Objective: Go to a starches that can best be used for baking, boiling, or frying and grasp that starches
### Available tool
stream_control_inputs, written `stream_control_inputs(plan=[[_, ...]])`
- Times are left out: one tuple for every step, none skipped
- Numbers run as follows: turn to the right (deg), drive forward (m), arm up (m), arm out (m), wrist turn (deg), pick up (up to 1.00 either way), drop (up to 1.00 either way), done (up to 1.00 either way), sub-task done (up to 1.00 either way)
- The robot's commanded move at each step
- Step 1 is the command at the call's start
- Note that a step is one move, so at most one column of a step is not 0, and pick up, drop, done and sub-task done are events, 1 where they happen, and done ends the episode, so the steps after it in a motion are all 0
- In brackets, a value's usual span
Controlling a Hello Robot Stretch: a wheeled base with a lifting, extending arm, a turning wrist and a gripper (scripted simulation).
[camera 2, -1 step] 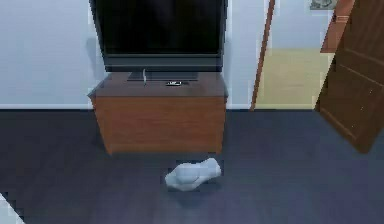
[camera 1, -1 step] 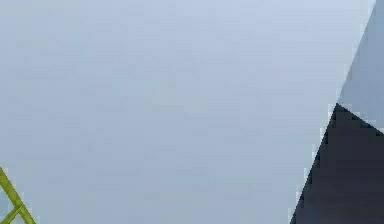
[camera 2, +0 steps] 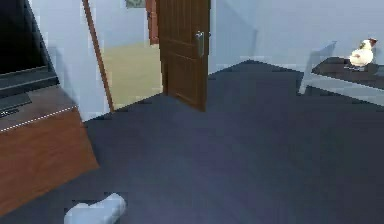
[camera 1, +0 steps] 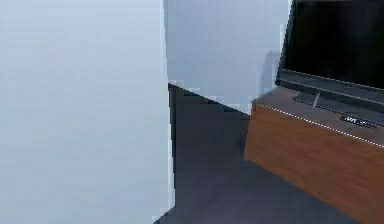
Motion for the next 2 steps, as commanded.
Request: stream_control_inputs(plan=[[45.0,0.00,0.00,0.00,0.0,0.00,0.00,0.00,0.00],[30.0,0.00,0.00,0.00,0.0,0.00,0.00,0.00,0.00]])
